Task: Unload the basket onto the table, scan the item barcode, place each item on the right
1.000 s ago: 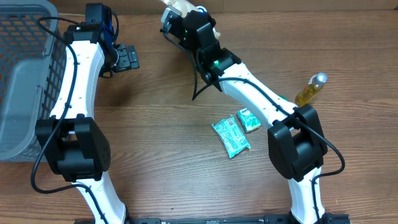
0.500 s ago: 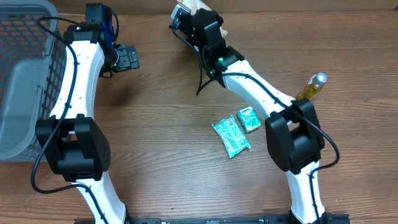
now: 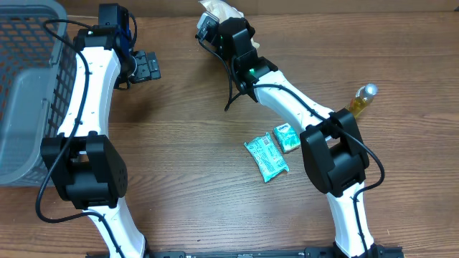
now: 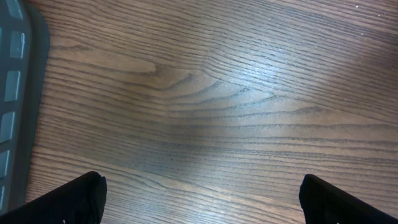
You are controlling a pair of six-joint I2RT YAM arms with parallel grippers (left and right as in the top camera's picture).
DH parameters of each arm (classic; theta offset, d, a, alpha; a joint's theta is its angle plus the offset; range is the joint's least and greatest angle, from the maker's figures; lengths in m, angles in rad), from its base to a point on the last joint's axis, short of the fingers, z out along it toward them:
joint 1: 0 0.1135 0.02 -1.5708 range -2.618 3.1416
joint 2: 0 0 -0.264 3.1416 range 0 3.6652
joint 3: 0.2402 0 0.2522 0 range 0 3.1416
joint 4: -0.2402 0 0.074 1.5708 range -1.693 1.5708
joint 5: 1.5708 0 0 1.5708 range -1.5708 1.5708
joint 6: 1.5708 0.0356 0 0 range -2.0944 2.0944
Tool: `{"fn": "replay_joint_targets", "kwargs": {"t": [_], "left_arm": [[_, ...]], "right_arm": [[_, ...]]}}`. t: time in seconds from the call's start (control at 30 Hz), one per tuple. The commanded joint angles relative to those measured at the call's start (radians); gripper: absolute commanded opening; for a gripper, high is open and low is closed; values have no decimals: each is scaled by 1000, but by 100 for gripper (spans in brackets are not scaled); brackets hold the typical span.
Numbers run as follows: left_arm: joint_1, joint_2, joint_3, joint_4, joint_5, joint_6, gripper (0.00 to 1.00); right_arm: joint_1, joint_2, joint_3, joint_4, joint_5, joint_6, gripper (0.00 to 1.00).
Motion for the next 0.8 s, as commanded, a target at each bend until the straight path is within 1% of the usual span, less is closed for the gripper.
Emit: {"fn": "replay_joint_targets", "kwargs": {"t": [0.0, 0.1, 0.17, 0.27, 0.4, 0.47, 0.5, 0.53, 0.6, 0.63, 0.67, 0.77], "left_arm": [[-8, -1, 9, 0, -9, -7, 100], [-8, -1, 9, 0, -9, -7, 99], [-8, -1, 9, 0, -9, -7, 100], [-8, -1, 9, 0, -9, -7, 100], [-8, -1, 9, 0, -9, -7, 100], [-8, -1, 9, 0, -9, -7, 100], [-8, -1, 9, 0, -9, -7, 99], [-8, -1, 9, 0, -9, -7, 99], [-8, -1, 9, 0, -9, -6, 99], [-8, -1, 9, 0, -9, -7, 100], [-8, -1, 9, 0, -9, -7, 99], [-8, -1, 9, 0, -9, -7, 100]], "right_arm": [[-3, -127, 17, -33, -11, 149, 4], [-4, -198, 16, -132, -74, 308, 4], [-8, -242, 16, -228, -150, 424, 4], [-26, -299, 16, -394, -353, 576, 4], [-58, -330, 16, -595, -617, 747, 4], [-77, -330, 16, -715, -771, 805, 5], [-94, -328, 16, -844, -895, 808, 17], [-100, -329, 16, -911, -922, 808, 31], [-110, -329, 16, -1037, -916, 807, 70], [-114, -329, 16, -1087, -889, 807, 93], [-116, -329, 16, -1126, -848, 807, 100], [-116, -329, 16, -1185, -708, 808, 100]]}}
